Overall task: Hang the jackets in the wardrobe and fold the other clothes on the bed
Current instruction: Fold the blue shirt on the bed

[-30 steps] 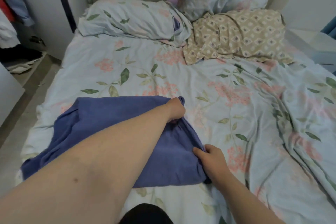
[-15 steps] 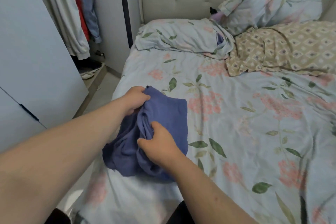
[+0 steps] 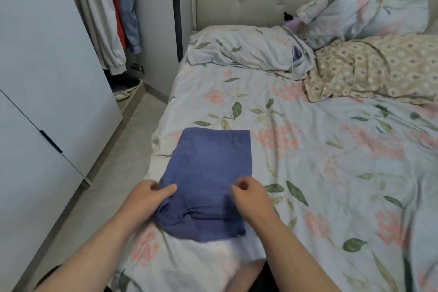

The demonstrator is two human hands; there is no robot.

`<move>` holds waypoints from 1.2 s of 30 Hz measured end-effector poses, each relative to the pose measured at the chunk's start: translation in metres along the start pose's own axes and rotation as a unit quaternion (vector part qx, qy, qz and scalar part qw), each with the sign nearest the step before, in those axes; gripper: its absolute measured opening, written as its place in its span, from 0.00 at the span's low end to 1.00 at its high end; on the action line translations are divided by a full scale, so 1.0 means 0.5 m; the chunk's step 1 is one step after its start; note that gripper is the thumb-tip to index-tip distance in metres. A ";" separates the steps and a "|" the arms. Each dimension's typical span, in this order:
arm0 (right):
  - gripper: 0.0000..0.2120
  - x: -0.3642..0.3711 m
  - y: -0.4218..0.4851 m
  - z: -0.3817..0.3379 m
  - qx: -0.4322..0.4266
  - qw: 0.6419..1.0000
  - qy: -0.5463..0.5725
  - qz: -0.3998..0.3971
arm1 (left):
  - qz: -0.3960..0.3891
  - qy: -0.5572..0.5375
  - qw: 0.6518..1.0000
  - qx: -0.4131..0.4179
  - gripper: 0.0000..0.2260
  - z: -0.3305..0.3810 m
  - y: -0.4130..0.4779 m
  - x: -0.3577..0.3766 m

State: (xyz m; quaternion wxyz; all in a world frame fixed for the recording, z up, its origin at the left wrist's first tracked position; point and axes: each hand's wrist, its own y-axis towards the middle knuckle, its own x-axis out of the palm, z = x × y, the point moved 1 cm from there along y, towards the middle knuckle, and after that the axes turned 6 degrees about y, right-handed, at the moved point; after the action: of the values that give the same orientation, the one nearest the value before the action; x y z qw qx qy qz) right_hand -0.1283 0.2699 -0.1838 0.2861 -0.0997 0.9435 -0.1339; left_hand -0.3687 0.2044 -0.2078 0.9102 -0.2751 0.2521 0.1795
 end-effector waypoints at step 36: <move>0.15 0.000 0.041 -0.097 0.159 0.748 0.634 -0.116 | -0.122 -0.661 0.725 -0.147 0.20 0.173 -0.018 -0.042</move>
State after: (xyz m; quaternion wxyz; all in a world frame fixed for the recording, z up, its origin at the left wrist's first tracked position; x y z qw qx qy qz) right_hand -0.1579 0.2990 -0.1515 -0.3843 -0.0533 0.8542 -0.3461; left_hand -0.3500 0.2447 -0.1299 0.8084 -0.2456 -0.4789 0.2382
